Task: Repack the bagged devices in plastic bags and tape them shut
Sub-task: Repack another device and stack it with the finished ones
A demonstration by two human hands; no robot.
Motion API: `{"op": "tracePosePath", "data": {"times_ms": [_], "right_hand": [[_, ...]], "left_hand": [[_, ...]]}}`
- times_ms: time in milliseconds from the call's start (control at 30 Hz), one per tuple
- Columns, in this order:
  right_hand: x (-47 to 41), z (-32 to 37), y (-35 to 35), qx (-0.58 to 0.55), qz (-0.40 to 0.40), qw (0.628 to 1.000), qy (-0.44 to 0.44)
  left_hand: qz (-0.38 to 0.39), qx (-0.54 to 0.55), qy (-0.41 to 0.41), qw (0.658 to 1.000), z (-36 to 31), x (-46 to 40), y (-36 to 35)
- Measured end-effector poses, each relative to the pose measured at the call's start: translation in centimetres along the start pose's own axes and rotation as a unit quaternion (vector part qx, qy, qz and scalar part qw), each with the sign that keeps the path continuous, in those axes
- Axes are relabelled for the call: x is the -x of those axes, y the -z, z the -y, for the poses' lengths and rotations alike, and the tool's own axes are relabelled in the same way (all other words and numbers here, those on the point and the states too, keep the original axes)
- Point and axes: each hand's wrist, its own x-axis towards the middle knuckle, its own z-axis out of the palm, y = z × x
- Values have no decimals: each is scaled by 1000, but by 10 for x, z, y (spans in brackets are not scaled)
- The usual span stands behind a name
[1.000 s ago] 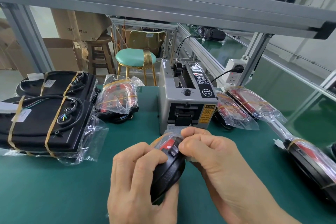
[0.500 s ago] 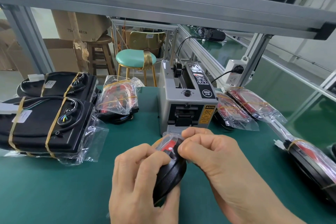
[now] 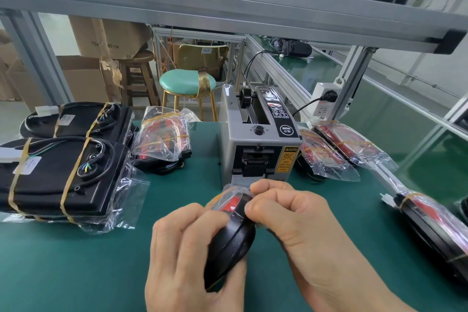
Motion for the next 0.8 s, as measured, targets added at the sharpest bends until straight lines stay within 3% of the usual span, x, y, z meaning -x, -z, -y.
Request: {"op": "tracePosePath", "data": {"times_ms": [133, 400, 567, 800], "right_hand": [[-1, -1, 1, -43, 5, 999, -17], [2, 6, 1, -11, 47, 999, -15], [1, 4, 3, -72, 57, 995, -39], [2, 5, 2, -18, 36, 999, -24]], "left_hand": [[-18, 31, 13, 999, 0, 0, -3], [-12, 7, 3, 1000, 6, 3, -2], [-22, 14, 5, 1000, 7, 2, -3], [-4, 10, -2, 1000, 7, 3, -1]]}}
